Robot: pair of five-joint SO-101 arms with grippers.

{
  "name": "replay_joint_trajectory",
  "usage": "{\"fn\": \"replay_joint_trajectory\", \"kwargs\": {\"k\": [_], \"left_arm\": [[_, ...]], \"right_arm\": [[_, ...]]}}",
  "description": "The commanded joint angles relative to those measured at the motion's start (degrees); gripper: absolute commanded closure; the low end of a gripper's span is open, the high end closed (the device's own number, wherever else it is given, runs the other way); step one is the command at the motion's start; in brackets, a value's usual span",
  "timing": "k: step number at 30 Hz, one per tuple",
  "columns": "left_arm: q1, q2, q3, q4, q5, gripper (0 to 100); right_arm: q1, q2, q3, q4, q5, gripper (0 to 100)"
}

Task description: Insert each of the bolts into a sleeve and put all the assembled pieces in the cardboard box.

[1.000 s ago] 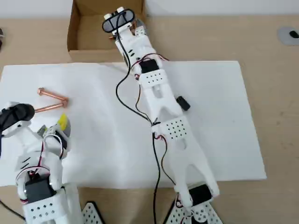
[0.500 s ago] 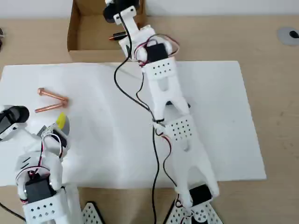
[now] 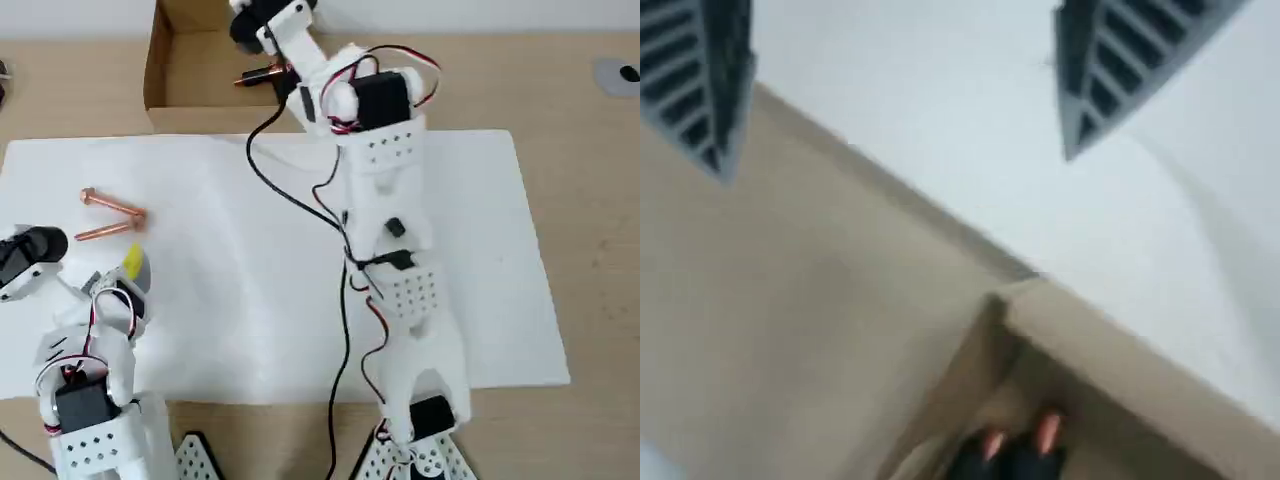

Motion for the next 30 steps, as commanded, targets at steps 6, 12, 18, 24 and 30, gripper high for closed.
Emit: {"fn": "replay_joint_trajectory", "kwargs": {"k": [6, 12, 18, 24, 30], "left_arm": [[-1.14, 0.04, 2.46, 2.20, -6.15, 77], [-1.23, -0.13, 2.81, 4.66, -12.13, 87], [-7.47, -0.04, 2.81, 4.75, -8.35, 83], [-16.53, -0.04, 3.25, 5.63, -11.60, 82], [-16.44, -0.04, 3.60, 7.30, -11.60, 82]], "right_arm": [[5.85, -13.93, 29.32, 0.88, 0.88, 74.8], [12.88, -17.10, 47.69, 0.26, 1.14, 74.8], [18.77, -17.19, 56.31, 0.00, 5.45, 74.8], [25.45, -17.36, 63.60, 0.35, 10.29, 74.8], [27.03, -20.88, 74.42, 0.09, 11.08, 74.8]]}}
